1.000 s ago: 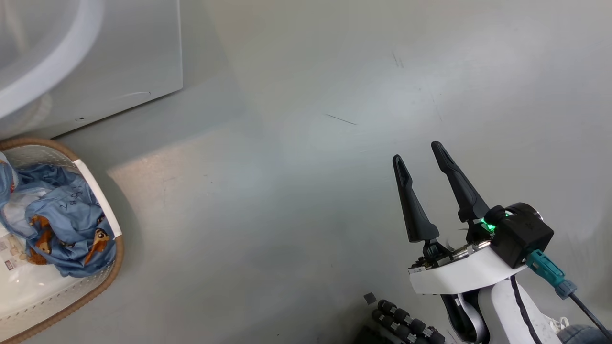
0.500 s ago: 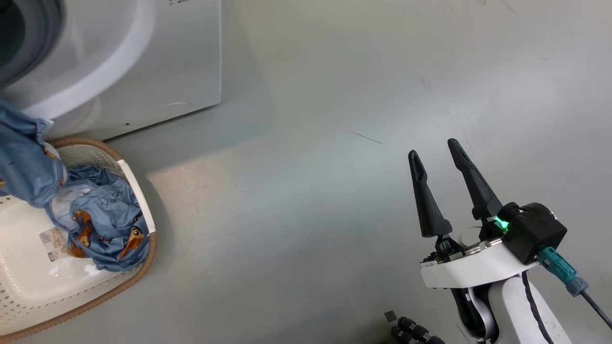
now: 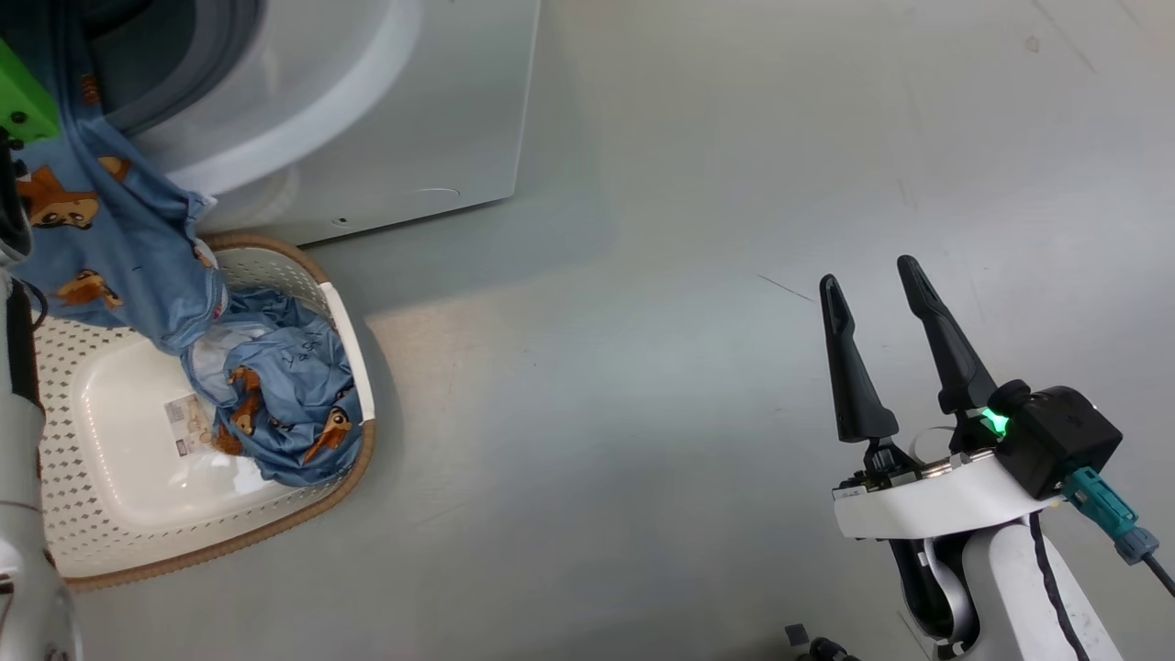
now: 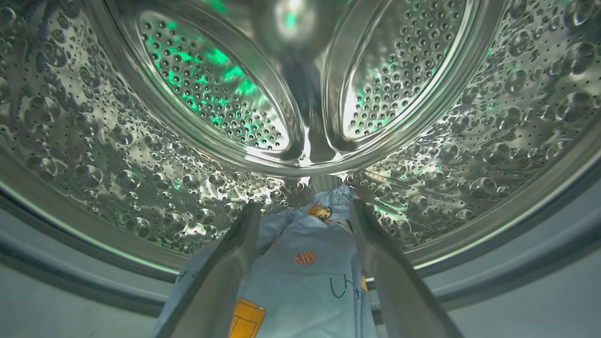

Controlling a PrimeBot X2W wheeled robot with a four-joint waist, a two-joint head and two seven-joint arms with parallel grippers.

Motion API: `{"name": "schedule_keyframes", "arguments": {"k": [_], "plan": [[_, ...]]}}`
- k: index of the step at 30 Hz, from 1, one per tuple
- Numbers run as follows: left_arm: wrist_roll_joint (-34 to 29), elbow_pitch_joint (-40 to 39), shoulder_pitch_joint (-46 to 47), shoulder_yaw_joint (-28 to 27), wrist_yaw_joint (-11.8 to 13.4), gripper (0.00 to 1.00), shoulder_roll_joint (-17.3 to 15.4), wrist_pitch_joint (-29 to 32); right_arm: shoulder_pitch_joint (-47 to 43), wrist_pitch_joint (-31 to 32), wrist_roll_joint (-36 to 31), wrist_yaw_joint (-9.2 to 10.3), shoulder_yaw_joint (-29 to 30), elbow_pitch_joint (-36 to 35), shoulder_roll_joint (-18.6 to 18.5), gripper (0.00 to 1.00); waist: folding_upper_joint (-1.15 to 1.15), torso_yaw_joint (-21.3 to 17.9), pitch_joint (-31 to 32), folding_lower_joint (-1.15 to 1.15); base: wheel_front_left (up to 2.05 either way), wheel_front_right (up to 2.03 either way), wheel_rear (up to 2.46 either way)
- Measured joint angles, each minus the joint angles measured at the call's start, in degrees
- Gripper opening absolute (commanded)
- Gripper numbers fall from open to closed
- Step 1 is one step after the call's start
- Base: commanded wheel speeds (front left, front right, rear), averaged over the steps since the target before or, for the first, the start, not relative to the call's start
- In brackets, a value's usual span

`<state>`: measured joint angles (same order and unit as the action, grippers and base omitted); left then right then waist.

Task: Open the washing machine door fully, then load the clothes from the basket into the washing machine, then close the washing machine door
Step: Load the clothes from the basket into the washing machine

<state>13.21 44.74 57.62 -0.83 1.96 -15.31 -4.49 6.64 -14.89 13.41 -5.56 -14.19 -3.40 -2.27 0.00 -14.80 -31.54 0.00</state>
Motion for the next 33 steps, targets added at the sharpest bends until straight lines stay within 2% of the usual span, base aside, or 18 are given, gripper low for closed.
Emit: {"name": "schedule_keyframes", "arguments": {"k": [16,22,28,33], "plan": [[3.6,-10.57,-18.78,-0.56,-0.51,1.0,6.34,-6.75,0.63,0.0,-2.8,-0.36,2.5,0.9,-0.08,1.0,0.0,6.63,1.23,0.0,0.0,0.0,0.0],[4.86,-14.58,-26.25,-1.07,-0.43,1.0,8.97,-7.75,0.64,0.0,-3.56,-0.45,3.12,1.22,-0.1,1.0,0.0,8.1,1.8,0.0,0.0,0.0,0.0],[5.84,-17.82,-34.39,-1.96,0.04,1.0,9.31,-8.2,0.64,0.0,-4.07,-0.88,3.2,1.38,-0.11,1.0,0.0,8.7,2.06,0.0,0.0,0.0,0.0],[6.34,-19.95,-38.54,-1.88,0.16,1.0,11.2,-8.25,0.62,0.0,-4.78,-0.89,4.54,1.35,-0.52,1.0,0.0,9.77,2.02,0.0,0.0,0.0,0.0]]}}
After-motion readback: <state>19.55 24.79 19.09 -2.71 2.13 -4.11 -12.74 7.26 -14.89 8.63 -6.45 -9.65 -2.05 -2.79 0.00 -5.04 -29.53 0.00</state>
